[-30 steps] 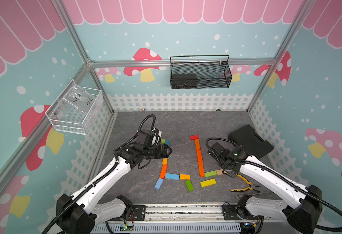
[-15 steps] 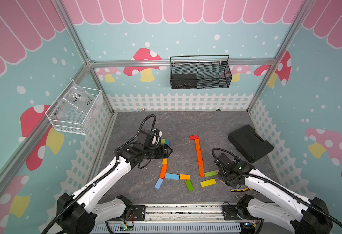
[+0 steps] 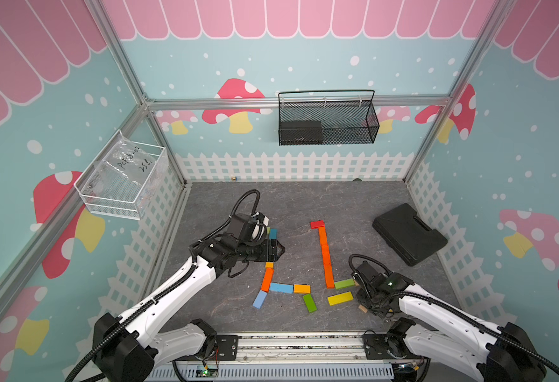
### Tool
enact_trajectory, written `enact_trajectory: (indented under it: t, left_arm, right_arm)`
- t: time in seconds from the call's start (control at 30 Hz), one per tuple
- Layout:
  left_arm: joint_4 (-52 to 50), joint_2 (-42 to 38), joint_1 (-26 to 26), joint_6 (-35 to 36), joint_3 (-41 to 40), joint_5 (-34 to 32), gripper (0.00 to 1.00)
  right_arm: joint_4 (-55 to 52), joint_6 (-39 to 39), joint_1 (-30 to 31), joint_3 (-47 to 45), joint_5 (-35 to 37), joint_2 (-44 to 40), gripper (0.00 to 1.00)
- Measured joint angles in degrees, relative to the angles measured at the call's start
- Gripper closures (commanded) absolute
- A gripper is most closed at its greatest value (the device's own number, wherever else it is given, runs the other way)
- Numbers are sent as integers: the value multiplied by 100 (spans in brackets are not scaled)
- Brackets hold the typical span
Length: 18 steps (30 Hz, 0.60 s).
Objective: Assemble a giraffe with building blocks
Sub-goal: Place the building block at the center of the board.
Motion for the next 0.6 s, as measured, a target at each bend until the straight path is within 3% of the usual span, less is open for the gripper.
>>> enact_trajectory:
  t: [0.6]
  left_arm:
    - [-2,4,0,7,0,-85,22]
  right_arm:
    - [-94,-590,-553,382,278,592,85]
